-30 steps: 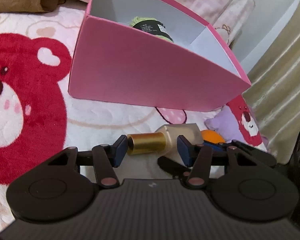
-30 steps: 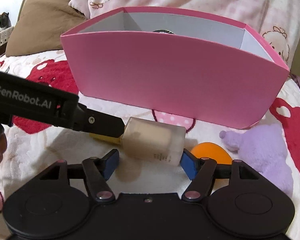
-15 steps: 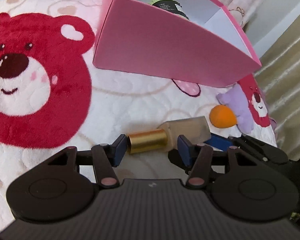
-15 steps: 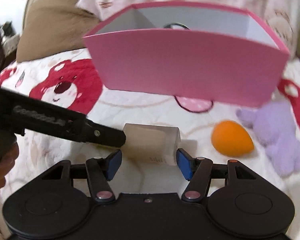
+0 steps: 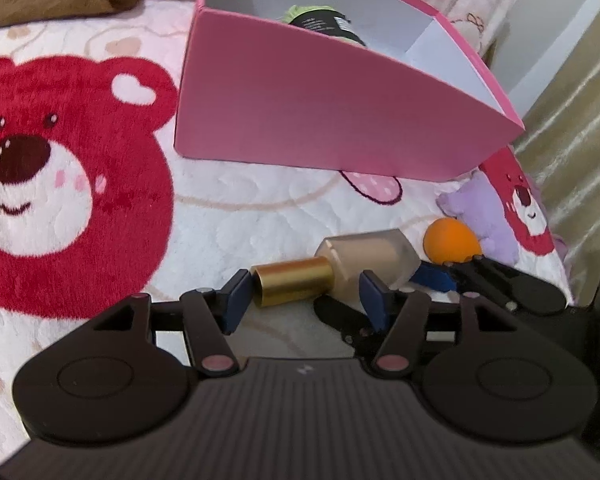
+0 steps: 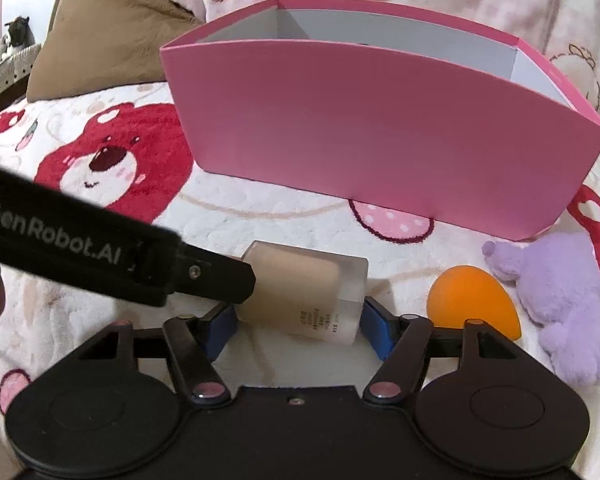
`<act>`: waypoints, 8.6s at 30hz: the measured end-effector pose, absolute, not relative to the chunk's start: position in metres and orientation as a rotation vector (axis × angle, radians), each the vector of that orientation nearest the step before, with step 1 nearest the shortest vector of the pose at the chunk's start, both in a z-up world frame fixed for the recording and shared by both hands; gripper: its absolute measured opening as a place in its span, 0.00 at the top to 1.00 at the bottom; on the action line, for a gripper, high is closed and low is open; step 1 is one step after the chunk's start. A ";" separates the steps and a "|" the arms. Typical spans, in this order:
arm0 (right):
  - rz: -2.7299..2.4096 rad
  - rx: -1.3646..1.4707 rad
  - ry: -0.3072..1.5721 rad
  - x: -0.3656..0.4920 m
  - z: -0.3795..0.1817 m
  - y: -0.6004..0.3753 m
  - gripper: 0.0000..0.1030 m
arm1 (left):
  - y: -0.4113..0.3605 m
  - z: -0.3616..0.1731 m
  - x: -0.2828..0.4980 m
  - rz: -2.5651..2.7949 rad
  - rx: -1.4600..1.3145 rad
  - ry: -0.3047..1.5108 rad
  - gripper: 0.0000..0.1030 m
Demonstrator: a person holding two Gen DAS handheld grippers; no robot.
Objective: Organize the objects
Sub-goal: 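Grasp the foundation bottle with the right gripper and lift, then carry the foundation bottle into the pink box and lower it, then open the right gripper and withdraw from the pink box, then move the right gripper down to the orange makeup sponge, then grasp the orange sponge with the right gripper and lift, then carry the sponge over the pink box and lower it inside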
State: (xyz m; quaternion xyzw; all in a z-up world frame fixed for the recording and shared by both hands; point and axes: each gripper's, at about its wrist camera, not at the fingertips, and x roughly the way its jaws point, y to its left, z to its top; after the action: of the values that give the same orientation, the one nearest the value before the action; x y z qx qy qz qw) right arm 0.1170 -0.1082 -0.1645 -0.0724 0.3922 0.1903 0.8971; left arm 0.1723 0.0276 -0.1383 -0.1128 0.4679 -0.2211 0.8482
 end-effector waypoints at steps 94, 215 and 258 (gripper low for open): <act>0.385 -0.173 1.145 0.294 -0.069 -0.165 0.33 | -0.062 -0.061 0.336 -0.459 -0.296 1.236 0.43; 0.488 -0.178 0.808 0.112 -0.143 -0.195 0.54 | -0.081 -0.146 0.167 -0.732 -0.278 0.901 0.52; 0.559 -0.202 0.604 0.032 0.019 -0.150 0.52 | -0.017 0.052 0.084 -0.654 -0.097 0.816 0.59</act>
State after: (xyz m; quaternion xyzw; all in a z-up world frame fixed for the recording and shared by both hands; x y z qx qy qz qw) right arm 0.0320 -0.1497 0.0187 -0.0980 0.2930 0.2710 0.9116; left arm 0.0839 -0.0169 0.0517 -0.0462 0.3897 -0.3120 0.8652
